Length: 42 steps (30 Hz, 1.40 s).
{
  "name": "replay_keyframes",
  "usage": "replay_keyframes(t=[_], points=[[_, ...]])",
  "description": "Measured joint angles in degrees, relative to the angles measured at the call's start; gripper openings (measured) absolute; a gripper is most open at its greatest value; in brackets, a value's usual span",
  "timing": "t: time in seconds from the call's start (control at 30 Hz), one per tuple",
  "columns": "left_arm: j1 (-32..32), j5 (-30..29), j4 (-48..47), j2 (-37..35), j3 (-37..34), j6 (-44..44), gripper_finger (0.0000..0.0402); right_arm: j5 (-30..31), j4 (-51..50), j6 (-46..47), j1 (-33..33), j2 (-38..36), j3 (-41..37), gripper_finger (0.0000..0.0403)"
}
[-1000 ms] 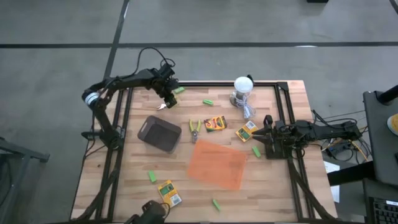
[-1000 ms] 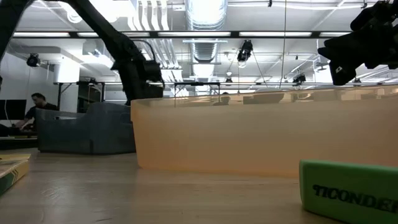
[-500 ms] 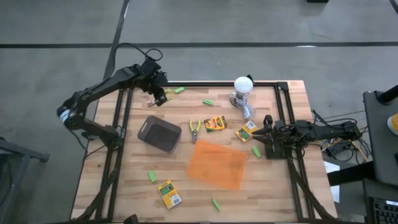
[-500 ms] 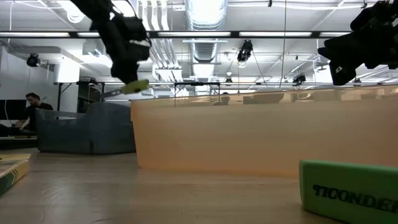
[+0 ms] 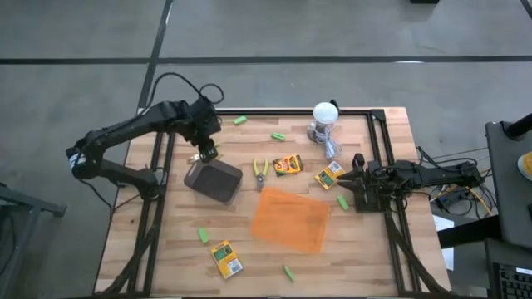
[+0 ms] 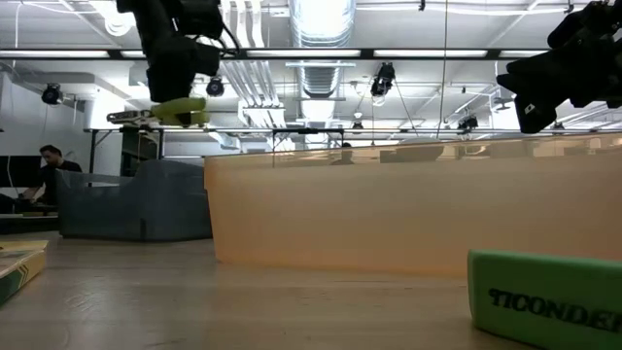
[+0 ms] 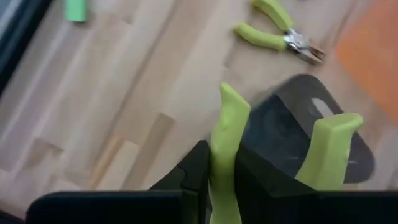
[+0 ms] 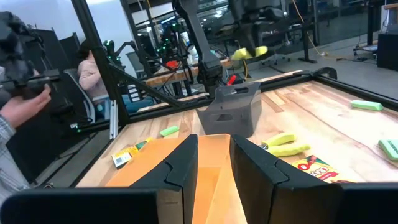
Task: Pick & Place School Supplies
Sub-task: Put the top pliers into the black bin
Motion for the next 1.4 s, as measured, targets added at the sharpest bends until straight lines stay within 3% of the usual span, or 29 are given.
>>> replay_keyframes(t=[0.3,0.53,1.0,1.4], points=[[-8.64,-2.43,2.62,0.09,-4.69,-5.89,0.0055,-0.01,0.0,0.0,-0.01,0.0,-0.01,0.0091],[-12.19,-2.47,10.72,0.12,-12.49,-9.29,0.0055,0.01,0.0,0.0,0.0,-0.01,-0.02,0.0091],[-12.62,-2.42,25.95,0.12,-27.61,-9.25,0.0056,0.0,0.0,0.0,-0.01,-0.01,0.0,0.0091],[-12.6,-2.3,28.81,0.12,-30.84,-9.11,0.0057,-0.01,0.0,0.0,0.0,-0.01,0.0,0.0091]])
